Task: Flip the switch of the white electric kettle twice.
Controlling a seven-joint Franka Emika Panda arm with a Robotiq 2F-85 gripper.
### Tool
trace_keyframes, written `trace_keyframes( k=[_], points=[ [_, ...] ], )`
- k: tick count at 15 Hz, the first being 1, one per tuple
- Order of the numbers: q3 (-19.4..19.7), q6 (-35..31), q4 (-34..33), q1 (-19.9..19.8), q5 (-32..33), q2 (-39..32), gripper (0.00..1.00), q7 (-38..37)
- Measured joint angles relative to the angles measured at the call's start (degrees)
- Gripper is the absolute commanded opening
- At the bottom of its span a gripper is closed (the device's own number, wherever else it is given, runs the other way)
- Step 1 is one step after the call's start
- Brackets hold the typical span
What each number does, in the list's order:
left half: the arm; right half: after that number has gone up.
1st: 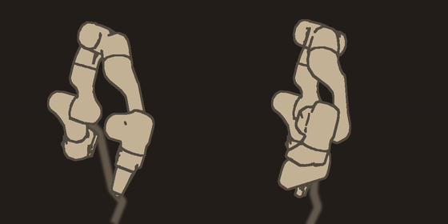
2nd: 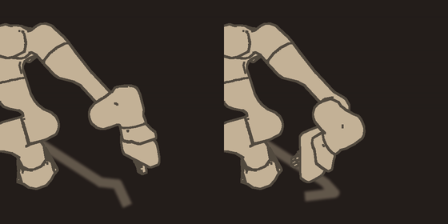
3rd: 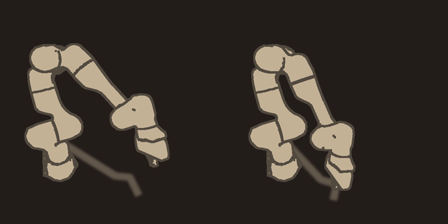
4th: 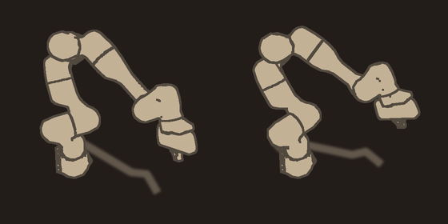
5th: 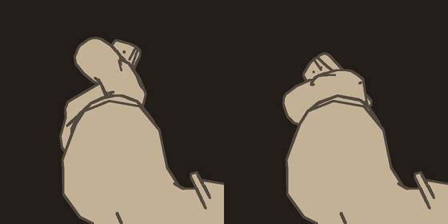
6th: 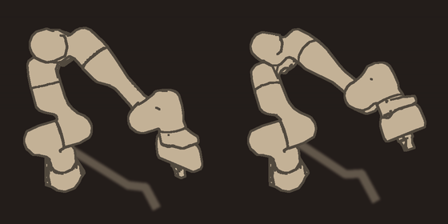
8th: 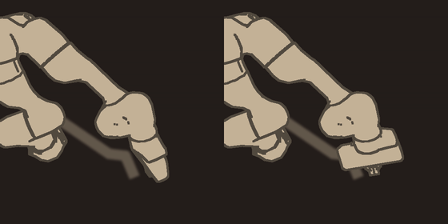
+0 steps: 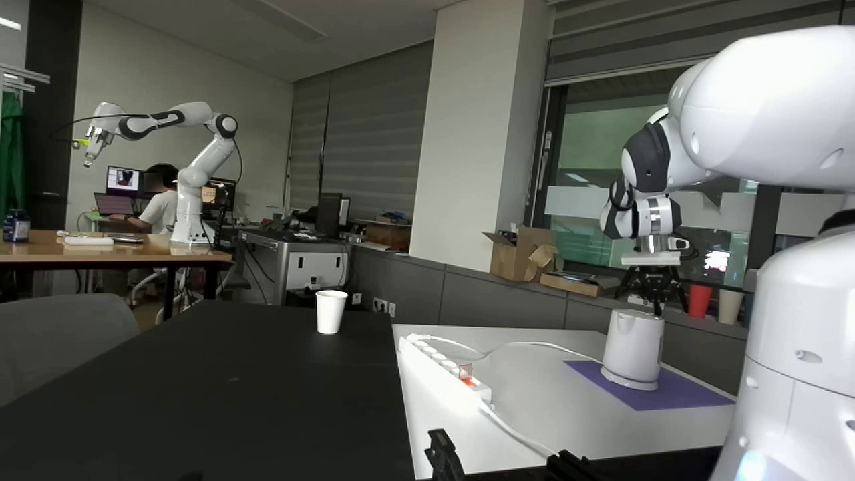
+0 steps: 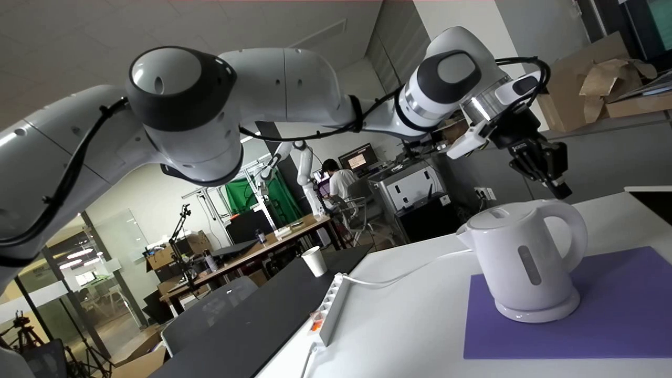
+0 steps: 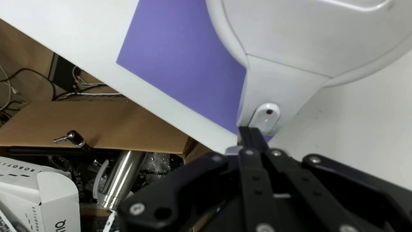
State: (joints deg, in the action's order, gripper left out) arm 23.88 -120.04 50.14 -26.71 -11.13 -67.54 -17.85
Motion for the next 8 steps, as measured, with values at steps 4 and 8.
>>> trace_keyframes(
  k=[4,8],
  points=[
    [0.15,-0.59,-0.04,-0.01,0.07,-0.33,0.00,0.00],
    [0.17,-0.55,-0.12,0.03,0.06,-0.36,0.00,0.00]
  ],
)
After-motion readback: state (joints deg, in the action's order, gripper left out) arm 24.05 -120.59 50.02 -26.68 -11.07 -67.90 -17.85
